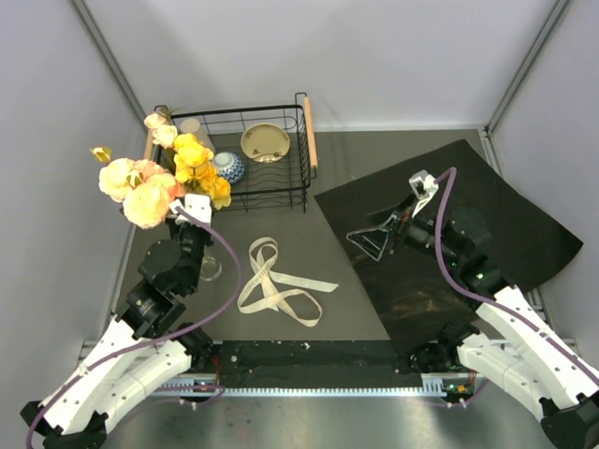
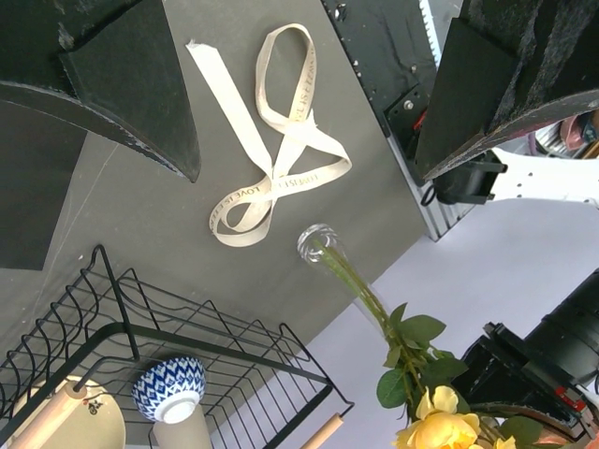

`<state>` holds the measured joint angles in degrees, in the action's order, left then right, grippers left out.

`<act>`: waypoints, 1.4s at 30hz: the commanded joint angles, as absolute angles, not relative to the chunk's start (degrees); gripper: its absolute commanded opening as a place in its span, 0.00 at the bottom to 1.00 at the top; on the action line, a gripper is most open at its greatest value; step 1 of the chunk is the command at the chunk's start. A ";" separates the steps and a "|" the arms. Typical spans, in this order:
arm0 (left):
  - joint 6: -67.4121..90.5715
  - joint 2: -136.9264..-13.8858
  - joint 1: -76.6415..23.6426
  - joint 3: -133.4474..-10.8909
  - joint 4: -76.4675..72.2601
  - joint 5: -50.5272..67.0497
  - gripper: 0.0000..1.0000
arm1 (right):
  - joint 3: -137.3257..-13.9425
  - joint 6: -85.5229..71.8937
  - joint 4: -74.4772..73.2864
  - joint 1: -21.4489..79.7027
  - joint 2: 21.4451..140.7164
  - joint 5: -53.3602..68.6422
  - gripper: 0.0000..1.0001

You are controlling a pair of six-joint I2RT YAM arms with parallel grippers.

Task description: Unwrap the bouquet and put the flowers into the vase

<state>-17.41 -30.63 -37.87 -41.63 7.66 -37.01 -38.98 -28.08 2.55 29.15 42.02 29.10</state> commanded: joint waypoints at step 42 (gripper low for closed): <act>-10.37 -26.19 -37.44 -47.37 19.95 -32.79 0.43 | -39.20 -26.98 5.54 29.71 41.84 28.48 0.99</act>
